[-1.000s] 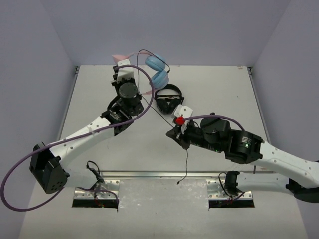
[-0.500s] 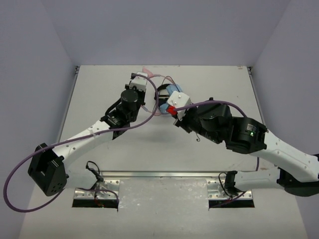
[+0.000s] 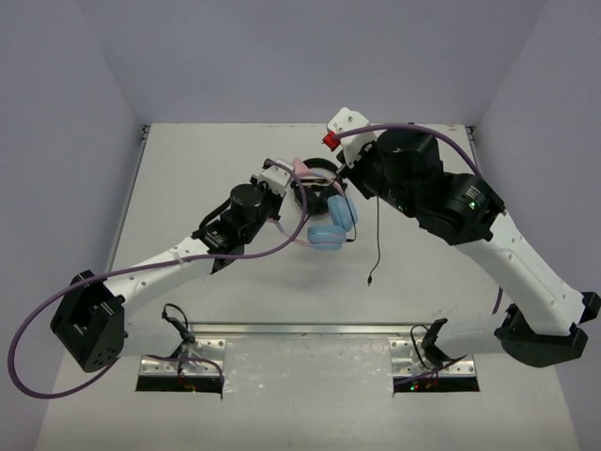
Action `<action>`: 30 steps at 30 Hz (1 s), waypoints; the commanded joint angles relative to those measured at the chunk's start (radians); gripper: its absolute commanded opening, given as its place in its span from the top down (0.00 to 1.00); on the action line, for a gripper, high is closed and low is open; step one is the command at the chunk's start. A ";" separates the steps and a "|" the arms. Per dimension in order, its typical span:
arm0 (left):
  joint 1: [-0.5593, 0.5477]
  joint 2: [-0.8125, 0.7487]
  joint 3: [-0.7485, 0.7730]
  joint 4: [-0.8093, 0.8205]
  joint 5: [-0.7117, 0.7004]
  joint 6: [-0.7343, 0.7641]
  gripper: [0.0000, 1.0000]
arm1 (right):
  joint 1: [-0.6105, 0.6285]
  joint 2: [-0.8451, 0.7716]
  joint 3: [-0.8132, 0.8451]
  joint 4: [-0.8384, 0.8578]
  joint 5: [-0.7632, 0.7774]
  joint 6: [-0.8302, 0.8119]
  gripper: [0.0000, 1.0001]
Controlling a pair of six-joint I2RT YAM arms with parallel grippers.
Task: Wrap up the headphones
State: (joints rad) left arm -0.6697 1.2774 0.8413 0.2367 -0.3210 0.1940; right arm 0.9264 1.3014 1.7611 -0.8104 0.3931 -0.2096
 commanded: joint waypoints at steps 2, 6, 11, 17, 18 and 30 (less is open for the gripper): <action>-0.025 -0.084 -0.044 0.090 0.132 0.035 1.00 | -0.081 0.002 -0.026 0.059 -0.057 -0.039 0.99; -0.060 -0.119 -0.050 0.090 0.148 0.059 1.00 | -0.173 0.028 -0.060 0.083 -0.106 -0.028 0.99; -0.149 -0.145 -0.056 0.063 0.119 0.127 1.00 | -0.296 0.076 -0.020 0.088 -0.138 0.001 0.99; -0.203 -0.188 -0.022 0.004 0.122 0.133 1.00 | -0.432 0.108 -0.040 0.099 -0.175 0.087 0.99; -0.203 -0.197 -0.018 0.001 0.109 0.125 1.00 | -0.455 0.099 -0.078 0.106 -0.178 0.094 0.99; -0.203 -0.296 0.050 -0.059 0.103 0.062 1.00 | -0.575 -0.056 -0.366 0.295 -0.381 0.136 0.99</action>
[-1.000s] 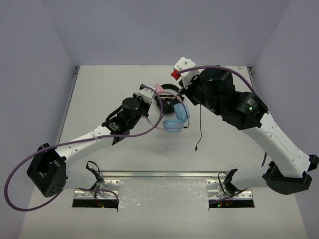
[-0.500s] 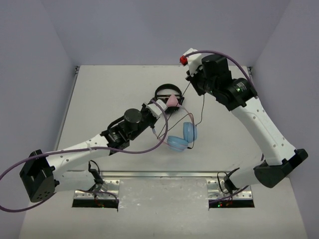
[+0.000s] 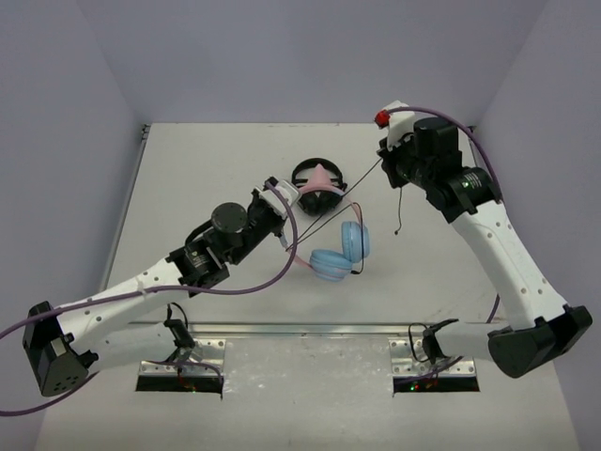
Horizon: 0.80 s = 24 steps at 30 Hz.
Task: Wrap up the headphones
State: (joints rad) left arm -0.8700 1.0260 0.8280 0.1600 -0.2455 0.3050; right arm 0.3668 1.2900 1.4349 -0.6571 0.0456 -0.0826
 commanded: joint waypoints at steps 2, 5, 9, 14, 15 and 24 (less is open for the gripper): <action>-0.003 -0.055 0.085 0.009 0.037 -0.064 1.00 | -0.017 -0.054 -0.065 0.157 -0.041 0.003 0.99; -0.003 -0.072 0.121 -0.005 0.017 -0.095 1.00 | -0.017 -0.080 -0.117 0.197 -0.099 0.014 0.99; -0.003 -0.078 0.197 -0.036 -0.061 -0.186 1.00 | -0.017 -0.135 -0.226 0.281 -0.216 0.059 0.99; -0.003 -0.069 0.325 -0.120 -0.184 -0.368 1.00 | -0.017 -0.196 -0.347 0.459 -0.410 0.191 0.99; -0.003 -0.073 0.354 -0.125 -0.183 -0.416 1.00 | -0.016 -0.201 -0.385 0.488 -0.443 0.214 0.99; -0.003 -0.092 0.496 -0.158 -0.208 -0.647 1.00 | 0.020 -0.195 -0.527 0.806 -0.656 0.495 0.92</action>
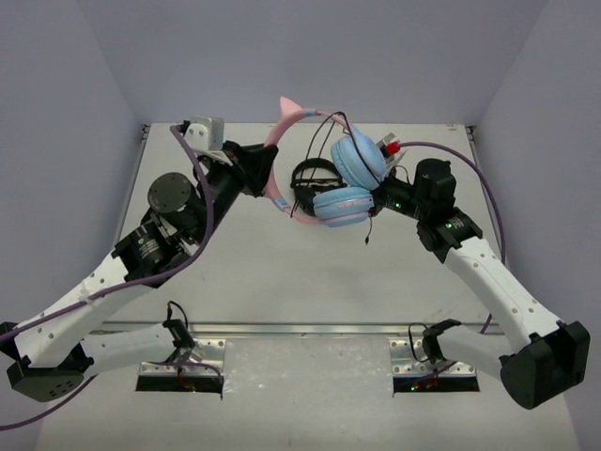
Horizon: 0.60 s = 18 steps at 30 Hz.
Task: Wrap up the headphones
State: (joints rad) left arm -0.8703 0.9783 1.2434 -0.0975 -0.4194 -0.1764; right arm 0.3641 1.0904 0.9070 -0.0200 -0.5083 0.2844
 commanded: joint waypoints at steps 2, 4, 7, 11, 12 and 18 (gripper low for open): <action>-0.002 -0.040 0.106 0.099 -0.064 -0.192 1.00 | 0.051 0.014 -0.008 0.198 -0.093 0.145 0.92; -0.002 -0.030 0.125 0.099 -0.097 -0.218 1.00 | 0.102 0.003 -0.043 0.232 -0.044 0.148 0.94; -0.002 -0.010 0.162 0.055 -0.162 -0.241 1.00 | 0.170 -0.004 -0.088 0.284 0.020 0.142 0.99; -0.002 0.031 0.211 0.027 -0.290 -0.252 1.00 | 0.242 -0.020 -0.158 0.328 0.117 0.153 0.99; -0.002 0.052 0.229 0.021 -0.318 -0.253 1.00 | 0.281 -0.024 -0.187 0.331 0.146 0.145 0.98; -0.001 0.166 0.304 -0.016 -0.594 -0.241 1.00 | 0.462 -0.084 -0.275 0.328 0.373 0.076 0.99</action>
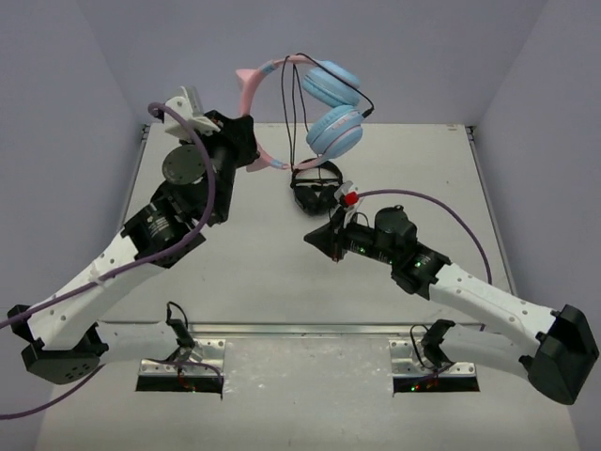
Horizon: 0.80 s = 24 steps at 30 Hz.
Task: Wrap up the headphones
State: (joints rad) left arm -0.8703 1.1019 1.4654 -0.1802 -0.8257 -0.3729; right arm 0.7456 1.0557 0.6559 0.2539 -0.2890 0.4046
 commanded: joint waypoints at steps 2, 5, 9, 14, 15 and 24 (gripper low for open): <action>0.004 0.078 0.102 0.056 -0.259 -0.026 1.00 | 0.125 -0.060 -0.032 0.035 0.197 -0.084 0.99; 0.053 0.151 0.130 0.030 -0.273 -0.027 1.00 | 0.230 -0.072 -0.024 -0.014 0.287 -0.144 0.99; 0.143 0.229 0.191 -0.088 -0.233 -0.095 1.00 | 0.316 -0.063 0.014 -0.085 0.378 -0.204 0.99; 0.146 0.274 0.123 -0.025 -0.312 -0.034 1.00 | 0.376 -0.023 0.125 -0.202 0.418 -0.254 0.99; 0.151 0.280 0.101 0.008 -0.346 -0.015 1.00 | 0.380 -0.022 0.148 -0.249 0.418 -0.257 0.99; 0.175 0.244 -0.250 0.268 -0.178 0.057 1.00 | 0.379 0.079 0.500 -0.664 0.336 -0.395 0.99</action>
State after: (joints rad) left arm -0.7094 1.4040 1.3308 -0.2024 -1.0954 -0.3435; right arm 1.1194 1.1160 1.0565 -0.2352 0.0753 0.1150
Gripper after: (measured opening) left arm 0.109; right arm 0.013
